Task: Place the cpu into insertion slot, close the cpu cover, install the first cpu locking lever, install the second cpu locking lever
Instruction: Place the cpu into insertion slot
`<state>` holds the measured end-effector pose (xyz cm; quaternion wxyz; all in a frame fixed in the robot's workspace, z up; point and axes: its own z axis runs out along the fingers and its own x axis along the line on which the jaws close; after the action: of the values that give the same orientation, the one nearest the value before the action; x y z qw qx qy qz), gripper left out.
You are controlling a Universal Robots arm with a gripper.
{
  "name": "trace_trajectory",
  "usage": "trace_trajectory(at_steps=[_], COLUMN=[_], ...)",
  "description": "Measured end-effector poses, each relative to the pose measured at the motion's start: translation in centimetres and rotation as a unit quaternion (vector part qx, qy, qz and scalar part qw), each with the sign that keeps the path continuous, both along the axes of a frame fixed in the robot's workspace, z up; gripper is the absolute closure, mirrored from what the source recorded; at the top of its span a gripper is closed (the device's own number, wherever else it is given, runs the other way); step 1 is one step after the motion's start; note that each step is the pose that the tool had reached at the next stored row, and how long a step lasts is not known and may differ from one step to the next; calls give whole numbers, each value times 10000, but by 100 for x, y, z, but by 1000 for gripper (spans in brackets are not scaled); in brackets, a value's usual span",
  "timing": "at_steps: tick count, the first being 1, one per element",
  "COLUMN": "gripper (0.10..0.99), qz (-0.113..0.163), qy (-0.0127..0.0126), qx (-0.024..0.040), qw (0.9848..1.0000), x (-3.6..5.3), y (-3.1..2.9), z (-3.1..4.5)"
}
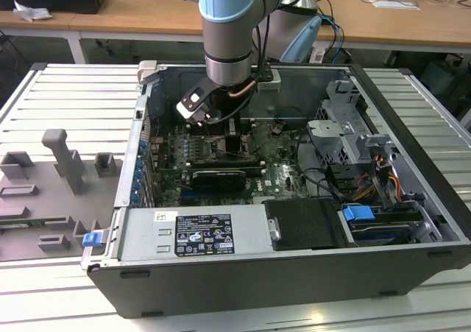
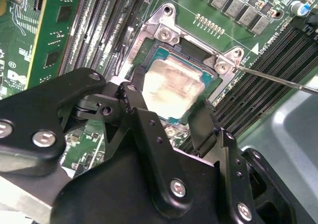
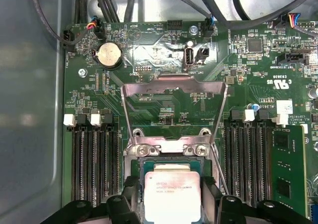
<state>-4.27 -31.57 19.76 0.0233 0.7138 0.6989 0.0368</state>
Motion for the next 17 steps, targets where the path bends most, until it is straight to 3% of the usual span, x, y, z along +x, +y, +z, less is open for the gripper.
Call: trace_trajectory(at_steps=[7, 17], gripper=[467, 467], qz=[-1, -1], qy=[0, 0], qx=[12, 8], qw=[10000, 10000], x=[-1, 0], y=[11, -39], z=[-1, 2])
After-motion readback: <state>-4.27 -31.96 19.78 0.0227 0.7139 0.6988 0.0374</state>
